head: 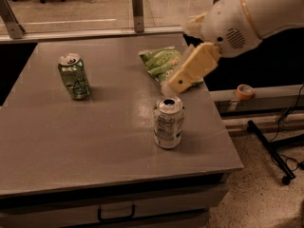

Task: Knock green can over

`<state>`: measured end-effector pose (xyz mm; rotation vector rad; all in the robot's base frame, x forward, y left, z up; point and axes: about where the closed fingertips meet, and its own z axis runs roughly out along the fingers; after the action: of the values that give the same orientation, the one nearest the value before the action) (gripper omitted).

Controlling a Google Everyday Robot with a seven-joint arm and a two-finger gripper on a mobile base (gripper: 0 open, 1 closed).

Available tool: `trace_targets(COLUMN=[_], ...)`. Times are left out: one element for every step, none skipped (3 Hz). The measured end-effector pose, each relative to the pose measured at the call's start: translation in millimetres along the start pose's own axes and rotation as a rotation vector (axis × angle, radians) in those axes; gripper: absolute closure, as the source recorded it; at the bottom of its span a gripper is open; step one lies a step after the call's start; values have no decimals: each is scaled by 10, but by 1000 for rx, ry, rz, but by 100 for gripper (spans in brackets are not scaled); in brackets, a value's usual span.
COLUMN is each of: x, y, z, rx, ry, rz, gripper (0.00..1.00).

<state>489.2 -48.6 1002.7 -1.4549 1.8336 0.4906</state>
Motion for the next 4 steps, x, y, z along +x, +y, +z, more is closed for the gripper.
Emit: trace_targets(x=[-268, -261, -373, -587], y=[14, 20, -67, -200], z=[13, 12, 366, 989], rx=[5, 2, -19, -84], ry=[-82, -79, -122, -185], rz=[11, 10, 0, -22], gripper=[0, 0, 0, 0])
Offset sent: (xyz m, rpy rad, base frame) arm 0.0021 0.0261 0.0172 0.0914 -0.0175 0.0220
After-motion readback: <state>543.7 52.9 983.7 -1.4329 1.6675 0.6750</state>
